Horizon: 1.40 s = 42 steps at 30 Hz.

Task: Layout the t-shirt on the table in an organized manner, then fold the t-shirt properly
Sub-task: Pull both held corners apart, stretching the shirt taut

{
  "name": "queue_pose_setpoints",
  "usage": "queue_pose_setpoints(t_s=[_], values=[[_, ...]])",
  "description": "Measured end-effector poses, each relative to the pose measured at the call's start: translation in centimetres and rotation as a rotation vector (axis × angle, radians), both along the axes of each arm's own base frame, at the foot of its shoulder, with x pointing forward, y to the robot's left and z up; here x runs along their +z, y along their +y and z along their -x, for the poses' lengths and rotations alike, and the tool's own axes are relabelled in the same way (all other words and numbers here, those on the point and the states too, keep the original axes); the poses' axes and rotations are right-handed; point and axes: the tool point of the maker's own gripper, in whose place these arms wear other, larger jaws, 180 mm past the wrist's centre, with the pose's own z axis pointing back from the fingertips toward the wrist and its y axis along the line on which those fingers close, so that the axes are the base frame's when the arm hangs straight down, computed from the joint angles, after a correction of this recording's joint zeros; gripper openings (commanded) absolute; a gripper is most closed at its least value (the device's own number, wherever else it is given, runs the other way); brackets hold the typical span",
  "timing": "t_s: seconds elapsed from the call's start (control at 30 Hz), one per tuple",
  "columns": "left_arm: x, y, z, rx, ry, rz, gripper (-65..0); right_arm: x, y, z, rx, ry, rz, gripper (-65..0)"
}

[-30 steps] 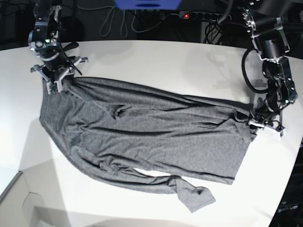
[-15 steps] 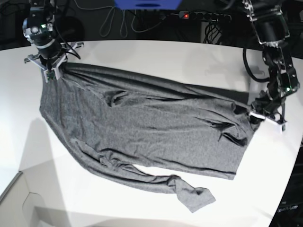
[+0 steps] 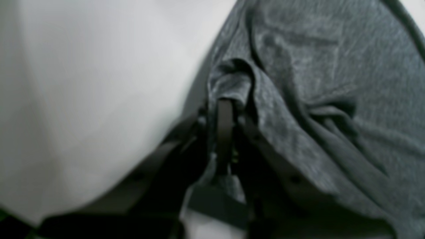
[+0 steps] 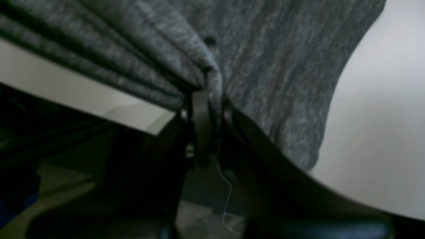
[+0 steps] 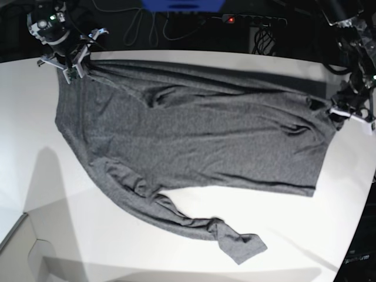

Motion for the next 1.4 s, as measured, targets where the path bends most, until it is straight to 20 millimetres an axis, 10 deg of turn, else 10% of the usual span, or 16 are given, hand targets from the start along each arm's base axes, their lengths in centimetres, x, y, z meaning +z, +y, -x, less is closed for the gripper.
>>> queue_pose_setpoints(t_s=[0.77,0.93,1.4], values=[[-2.3,1.2,4.8,0.100,0.073,0.032,-64.9,-0.6,0.3,2.3,0.003,0.043,-0.008,-65.0],[-2.4,1.1,4.8,0.098,0.077,0.035,-64.5,-0.7,0.5,2.3,-0.003,0.042,-0.014,-51.9],[-2.2,1.4,4.8,0.103,0.073,0.022,-25.3,2.2,0.5,1.3,-0.059,-0.036,-0.006,-41.8]])
